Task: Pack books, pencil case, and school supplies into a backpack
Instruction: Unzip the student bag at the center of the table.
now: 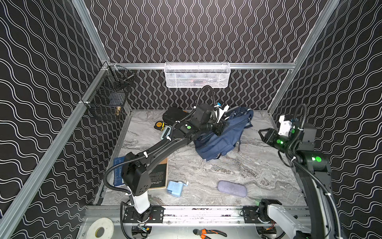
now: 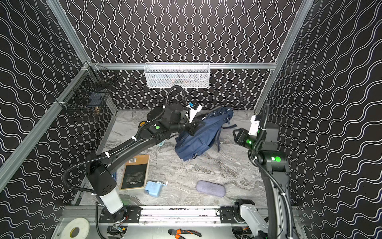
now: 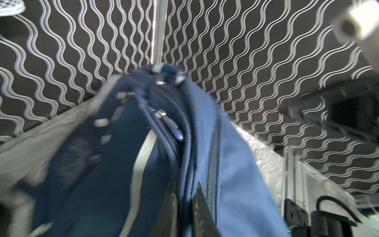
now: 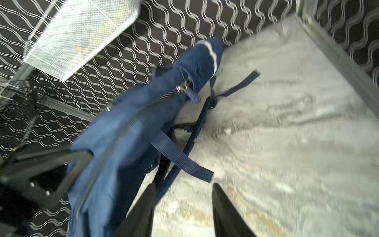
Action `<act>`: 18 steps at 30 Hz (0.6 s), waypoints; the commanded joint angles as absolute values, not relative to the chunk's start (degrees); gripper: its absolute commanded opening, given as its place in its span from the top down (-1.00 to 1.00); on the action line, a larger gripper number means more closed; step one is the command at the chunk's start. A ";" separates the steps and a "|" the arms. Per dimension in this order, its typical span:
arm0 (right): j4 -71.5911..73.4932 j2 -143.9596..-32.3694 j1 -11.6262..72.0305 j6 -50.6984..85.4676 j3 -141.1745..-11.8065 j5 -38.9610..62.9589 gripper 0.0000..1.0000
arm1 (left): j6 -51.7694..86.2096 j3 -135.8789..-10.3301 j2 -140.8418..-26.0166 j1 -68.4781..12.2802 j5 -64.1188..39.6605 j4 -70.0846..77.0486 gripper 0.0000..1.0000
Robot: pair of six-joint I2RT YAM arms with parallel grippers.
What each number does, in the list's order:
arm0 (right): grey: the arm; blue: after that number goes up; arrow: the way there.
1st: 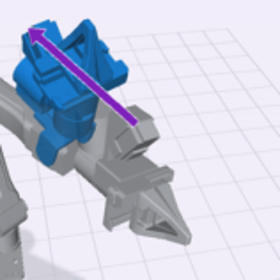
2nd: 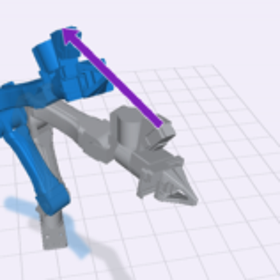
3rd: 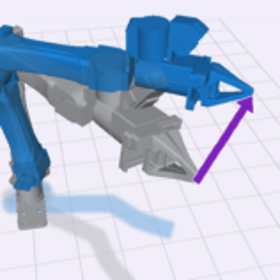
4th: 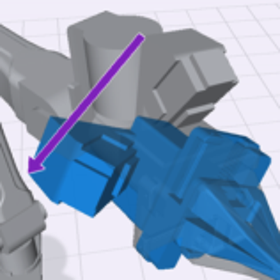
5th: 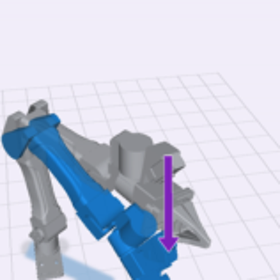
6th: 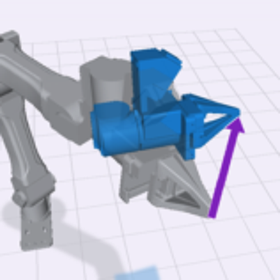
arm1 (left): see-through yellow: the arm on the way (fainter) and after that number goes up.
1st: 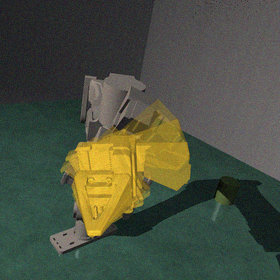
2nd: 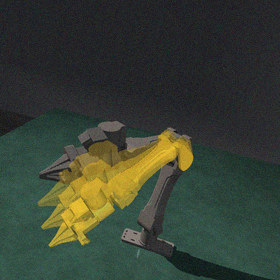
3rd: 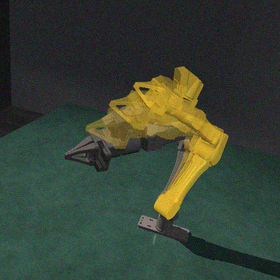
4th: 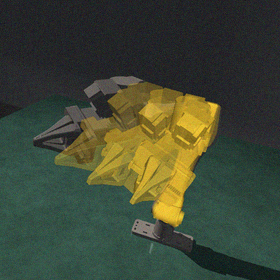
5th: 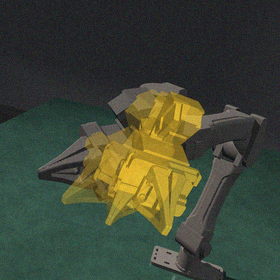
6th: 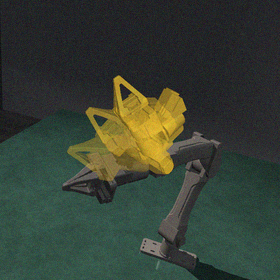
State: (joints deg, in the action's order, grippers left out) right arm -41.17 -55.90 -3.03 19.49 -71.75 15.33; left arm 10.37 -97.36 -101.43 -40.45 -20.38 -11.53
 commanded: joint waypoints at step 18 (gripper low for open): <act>2.53 -55.09 -11.35 13.08 -47.89 47.50 0.21 | 5.72 -99.74 -100.87 -31.62 -55.50 0.49 1.00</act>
State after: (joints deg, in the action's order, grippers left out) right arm -3.05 -56.07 -11.73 11.40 -49.74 42.00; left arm 9.87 -99.96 -102.19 -31.97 -51.68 -4.05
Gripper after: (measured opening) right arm 0.394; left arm 0.108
